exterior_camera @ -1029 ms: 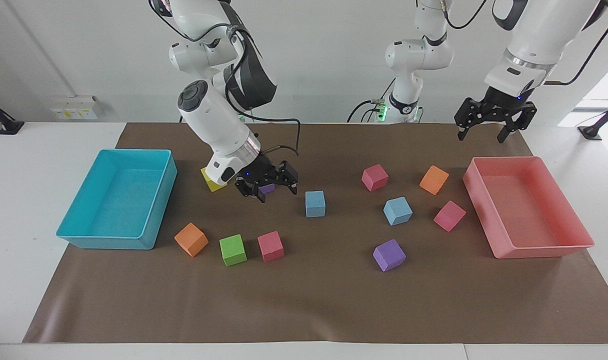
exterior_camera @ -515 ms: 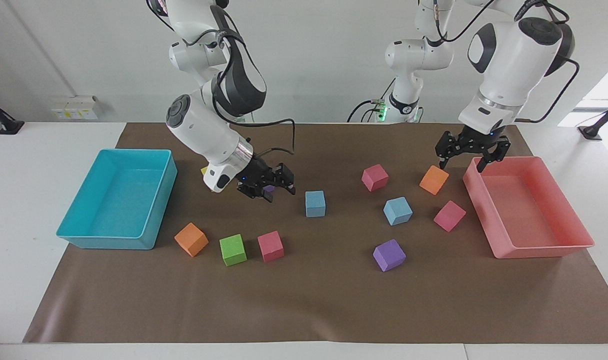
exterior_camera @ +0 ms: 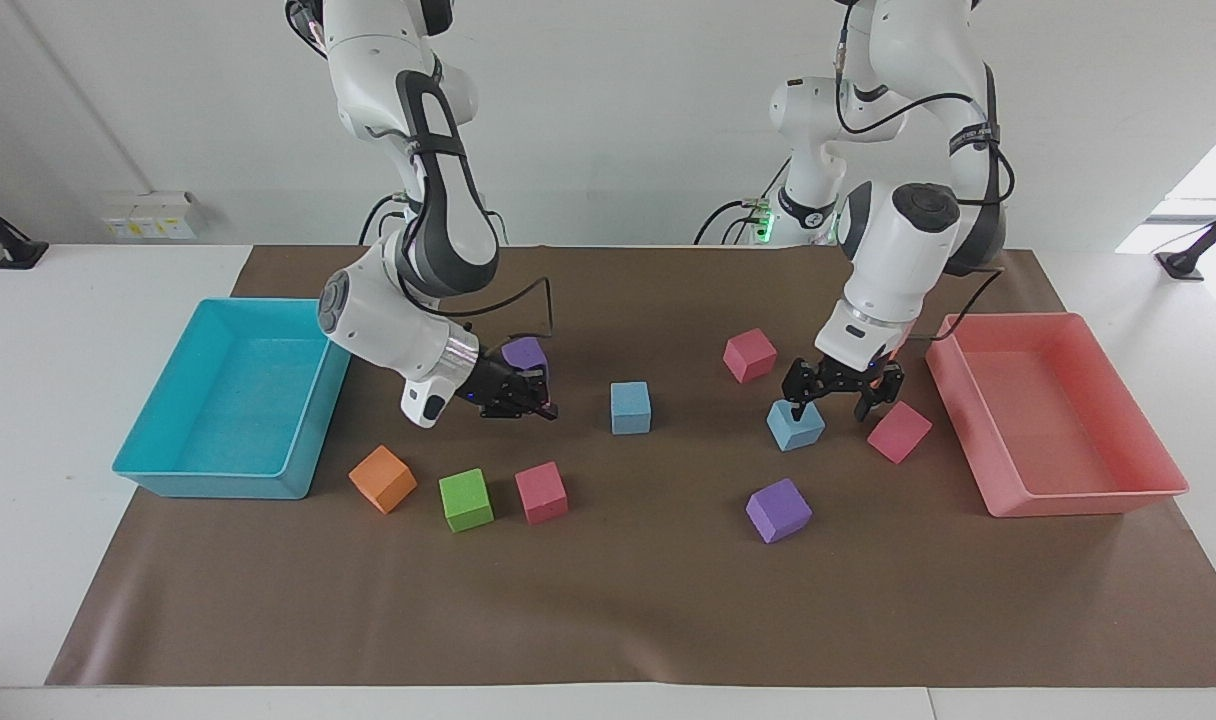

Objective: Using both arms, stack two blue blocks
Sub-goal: 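Reach the left gripper to the other blue cube while the right gripper hovers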

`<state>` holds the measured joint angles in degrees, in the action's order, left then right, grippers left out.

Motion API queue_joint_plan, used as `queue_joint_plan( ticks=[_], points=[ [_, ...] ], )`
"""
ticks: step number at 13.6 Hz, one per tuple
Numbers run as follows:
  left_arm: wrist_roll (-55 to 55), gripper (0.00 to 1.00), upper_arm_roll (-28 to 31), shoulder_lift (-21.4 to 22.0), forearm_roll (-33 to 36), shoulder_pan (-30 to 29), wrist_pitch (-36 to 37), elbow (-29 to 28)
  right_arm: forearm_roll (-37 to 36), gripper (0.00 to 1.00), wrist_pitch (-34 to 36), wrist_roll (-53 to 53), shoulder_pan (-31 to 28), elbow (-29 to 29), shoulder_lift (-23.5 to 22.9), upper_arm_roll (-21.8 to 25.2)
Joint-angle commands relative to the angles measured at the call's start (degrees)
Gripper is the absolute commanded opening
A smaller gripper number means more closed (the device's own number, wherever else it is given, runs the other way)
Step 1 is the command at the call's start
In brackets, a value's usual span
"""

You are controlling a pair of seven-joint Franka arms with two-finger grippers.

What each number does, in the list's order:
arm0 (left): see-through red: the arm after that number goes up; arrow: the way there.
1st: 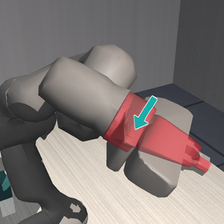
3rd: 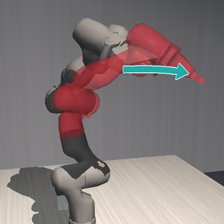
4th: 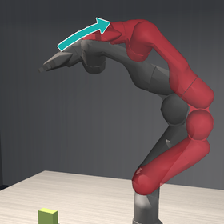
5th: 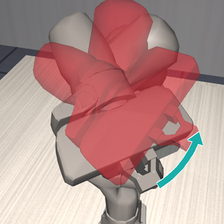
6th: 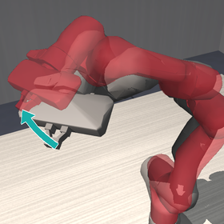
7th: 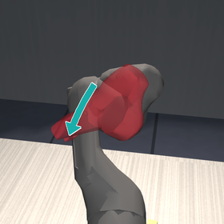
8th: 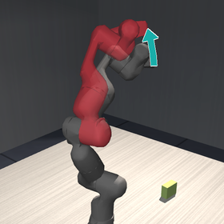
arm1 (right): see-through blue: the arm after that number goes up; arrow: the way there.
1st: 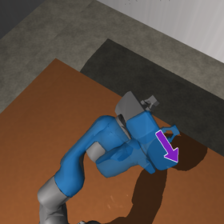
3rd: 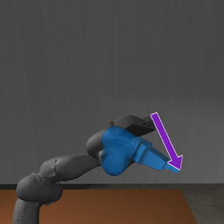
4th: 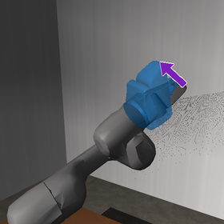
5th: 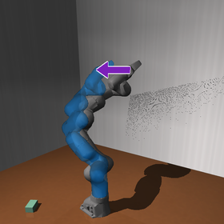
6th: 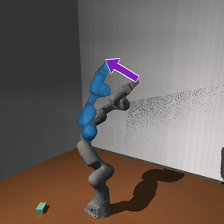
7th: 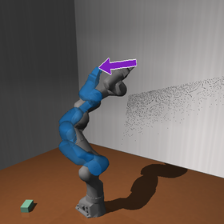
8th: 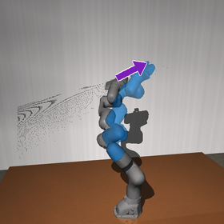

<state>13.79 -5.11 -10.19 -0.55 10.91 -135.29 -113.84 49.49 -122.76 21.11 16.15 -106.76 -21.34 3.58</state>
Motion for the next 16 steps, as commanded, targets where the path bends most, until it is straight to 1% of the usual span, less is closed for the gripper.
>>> queue_joint_plan(
  ticks=[1, 3, 4, 5, 6, 11, 12, 13, 14, 16],
  points=[
    [4.2, 1.00, 0.8, -1.9, 0.3, 0.9, -2.3, -1.1, 2.3, 0.00, -2.8, 2.4, 1.2, -0.2, -1.6, -0.6],
    [5.3, 1.00, 0.8, -1.5, 0.3, 1.1, -4.0, -3.5, 2.4, 0.00, -3.5, 2.3, 1.9, -0.5, -1.7, -0.6],
    [6.2, 1.00, 0.8, -1.7, 0.3, 1.2, -4.2, -4.9, 2.6, 0.00, -4.3, 2.1, 2.6, -0.6, -2.6, -1.0],
    [6.8, 1.00, 0.8, -1.8, 0.3, 2.2, -5.1, -6.0, 4.6, 0.00, -6.5, 2.2, 4.0, -0.6, -3.5, -1.0],
    [6.9, 1.00, 0.8, -1.6, 0.3, 2.7, -6.0, -7.0, 6.4, 0.00, -7.0, 2.4, 4.1, -0.5, -3.6, -0.9],
    [7.9, 1.00, 0.8, -0.9, 0.3, 2.7, -5.5, -9.7, 6.4, 0.00, -6.3, 2.1, 4.3, -2.2, -2.8, -0.9],
    [7.9, 0.87, 0.8, -0.9, 0.3, 2.6, -5.5, -9.7, 6.4, 0.00, -6.4, 2.2, 4.3, -2.7, -2.7, -0.9],
    [7.9, 0.71, 0.9, -0.9, 0.5, 2.6, -5.7, -9.7, 6.3, 0.00, -6.4, 2.2, 4.3, -2.9, -2.6, -0.9],
    [7.8, 0.50, 0.9, -0.9, 0.6, 2.5, -5.5, -9.6, 6.1, 0.00, -6.4, 2.3, 4.3, -3.4, -2.5, -0.9],
    [7.8, 0.16, 1.0, -0.9, 1.0, 2.4, -5.3, -9.5, 6.0, 0.00, -6.4, 2.3, 4.3, -3.7, -2.3, -0.9]
  ],
)
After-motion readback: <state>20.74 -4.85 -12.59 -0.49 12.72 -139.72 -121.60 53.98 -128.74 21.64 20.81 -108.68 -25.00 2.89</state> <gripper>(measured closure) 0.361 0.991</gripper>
